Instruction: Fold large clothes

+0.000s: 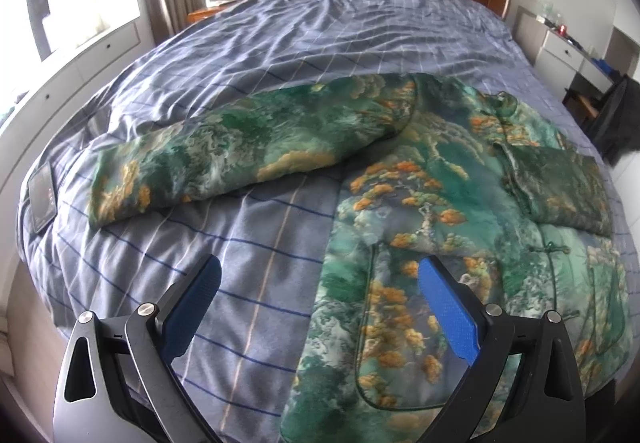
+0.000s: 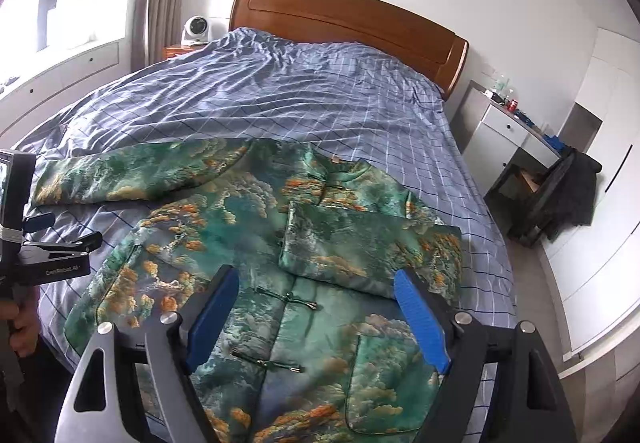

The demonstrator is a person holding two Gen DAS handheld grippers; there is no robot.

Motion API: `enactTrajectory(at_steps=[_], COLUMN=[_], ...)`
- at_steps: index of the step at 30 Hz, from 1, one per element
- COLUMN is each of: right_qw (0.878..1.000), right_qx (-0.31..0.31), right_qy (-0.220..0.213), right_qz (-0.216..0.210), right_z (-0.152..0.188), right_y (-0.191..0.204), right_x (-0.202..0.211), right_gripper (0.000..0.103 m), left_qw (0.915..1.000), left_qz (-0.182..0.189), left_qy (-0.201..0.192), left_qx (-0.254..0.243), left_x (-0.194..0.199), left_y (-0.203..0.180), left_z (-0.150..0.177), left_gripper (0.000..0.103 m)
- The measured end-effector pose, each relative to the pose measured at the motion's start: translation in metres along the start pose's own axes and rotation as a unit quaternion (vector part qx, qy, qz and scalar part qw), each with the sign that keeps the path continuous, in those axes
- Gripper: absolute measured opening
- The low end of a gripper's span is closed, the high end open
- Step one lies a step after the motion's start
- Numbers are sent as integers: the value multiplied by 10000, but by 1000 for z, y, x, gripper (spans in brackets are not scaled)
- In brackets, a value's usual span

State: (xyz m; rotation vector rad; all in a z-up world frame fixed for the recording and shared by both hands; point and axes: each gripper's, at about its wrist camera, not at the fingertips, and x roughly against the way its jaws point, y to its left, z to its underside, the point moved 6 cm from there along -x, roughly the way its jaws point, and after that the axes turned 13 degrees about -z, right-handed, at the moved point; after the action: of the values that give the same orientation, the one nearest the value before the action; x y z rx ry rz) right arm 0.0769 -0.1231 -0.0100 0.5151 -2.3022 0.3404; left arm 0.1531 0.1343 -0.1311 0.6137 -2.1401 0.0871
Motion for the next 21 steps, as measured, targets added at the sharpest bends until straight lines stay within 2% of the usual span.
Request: enactTrajectory(at_steps=[13,21], right_qw=[9991,9988], right_qx=[294,263], right_qy=[104,167], right_qz=[-281,-373], right_z=[-1,0], right_y=[30,32], right_x=[-12,-21], right_gripper=[82,82], left_qw=[9998,9995], left_qz=[-128,-186], left_qy=[124,247], left_qx=[-10,-1], left_x=[-12,-26], left_y=[6,9], left_z=[2,6], left_gripper=[99,99])
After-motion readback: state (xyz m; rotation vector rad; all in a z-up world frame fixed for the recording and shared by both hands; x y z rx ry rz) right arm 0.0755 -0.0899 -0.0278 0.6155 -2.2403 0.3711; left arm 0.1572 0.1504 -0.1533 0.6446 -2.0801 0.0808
